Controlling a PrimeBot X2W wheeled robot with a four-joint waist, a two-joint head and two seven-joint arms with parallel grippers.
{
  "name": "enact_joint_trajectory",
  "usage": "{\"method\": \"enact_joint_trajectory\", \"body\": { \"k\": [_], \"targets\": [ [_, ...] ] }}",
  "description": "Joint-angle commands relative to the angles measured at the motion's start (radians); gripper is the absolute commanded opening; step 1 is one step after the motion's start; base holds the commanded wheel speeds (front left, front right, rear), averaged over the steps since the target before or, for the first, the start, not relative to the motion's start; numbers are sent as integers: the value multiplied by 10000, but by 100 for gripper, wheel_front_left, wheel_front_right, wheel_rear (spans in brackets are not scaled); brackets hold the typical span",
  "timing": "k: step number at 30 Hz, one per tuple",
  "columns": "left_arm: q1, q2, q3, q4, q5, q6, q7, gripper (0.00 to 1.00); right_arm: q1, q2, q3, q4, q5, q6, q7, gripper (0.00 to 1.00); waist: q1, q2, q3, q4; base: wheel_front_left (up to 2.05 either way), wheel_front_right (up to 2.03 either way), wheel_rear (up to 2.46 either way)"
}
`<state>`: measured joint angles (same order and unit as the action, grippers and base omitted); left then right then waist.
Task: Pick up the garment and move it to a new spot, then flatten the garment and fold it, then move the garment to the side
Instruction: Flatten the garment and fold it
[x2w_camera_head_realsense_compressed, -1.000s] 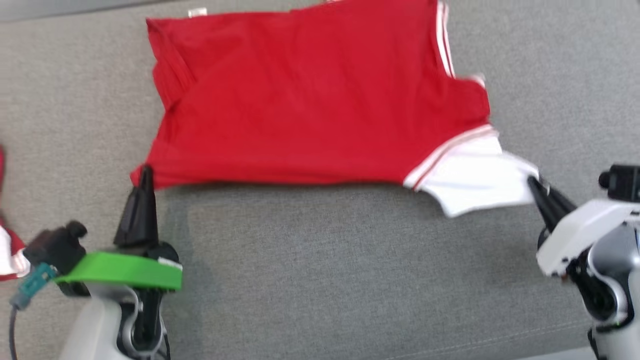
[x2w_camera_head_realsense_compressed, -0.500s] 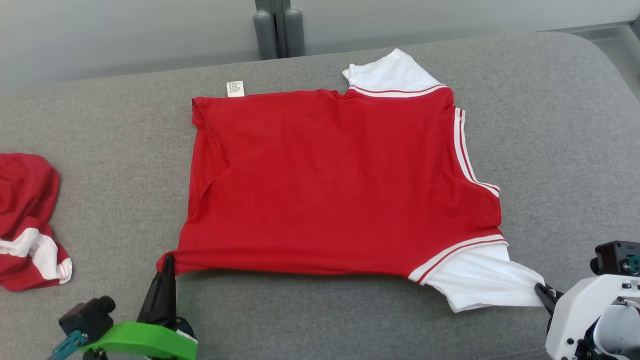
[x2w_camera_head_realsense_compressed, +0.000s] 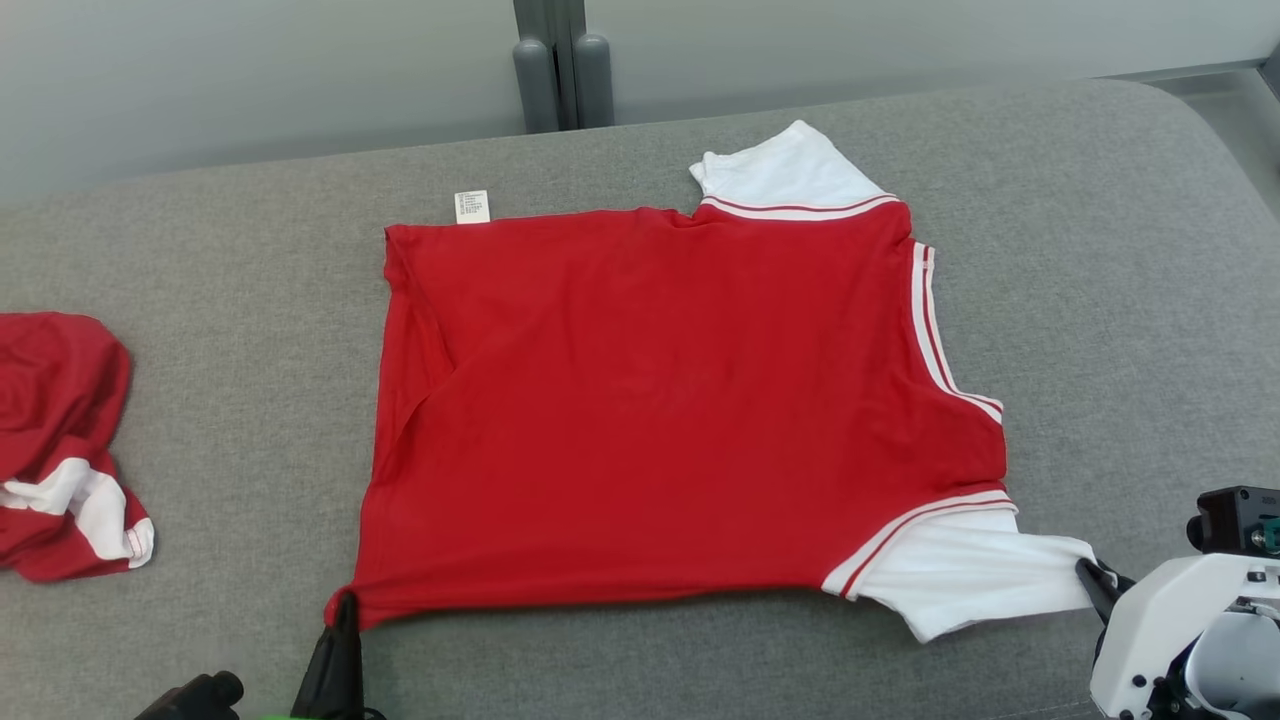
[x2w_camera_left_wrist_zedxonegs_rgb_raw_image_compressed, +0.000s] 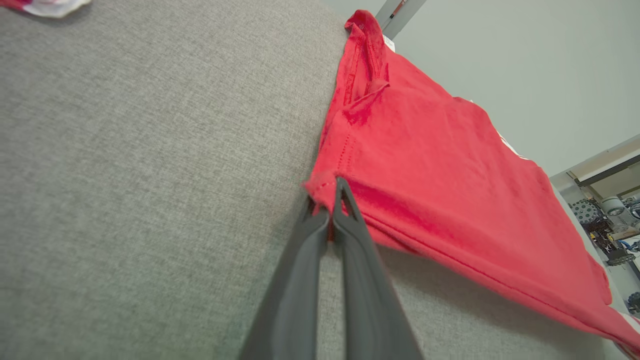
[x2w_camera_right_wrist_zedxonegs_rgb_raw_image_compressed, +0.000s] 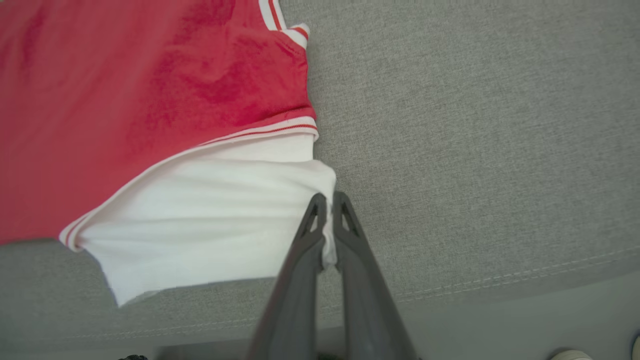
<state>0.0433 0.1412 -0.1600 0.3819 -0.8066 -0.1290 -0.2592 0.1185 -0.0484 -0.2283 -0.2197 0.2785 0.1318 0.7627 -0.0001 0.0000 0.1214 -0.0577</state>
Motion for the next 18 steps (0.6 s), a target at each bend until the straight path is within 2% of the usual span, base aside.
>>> {"method": "enact_joint_trajectory", "body": {
  "k": [1,12,18],
  "targets": [
    [170,97,30,9,56,16,-25,0,-62,-43,-117,-20,-121,-20,-51,0,1,0,-14,80,0,0,0],
    [405,269,-364,-152,252,389,696,0,-155,-41,-265,-137,-565,-20,593,0,1,0,98,256,0,0,0],
    [606,319,-596,-509,446,529,725,0,-45,-42,-531,-291,-698,-22,872,0,1,0,152,339,0,0,0]
  ]
}}
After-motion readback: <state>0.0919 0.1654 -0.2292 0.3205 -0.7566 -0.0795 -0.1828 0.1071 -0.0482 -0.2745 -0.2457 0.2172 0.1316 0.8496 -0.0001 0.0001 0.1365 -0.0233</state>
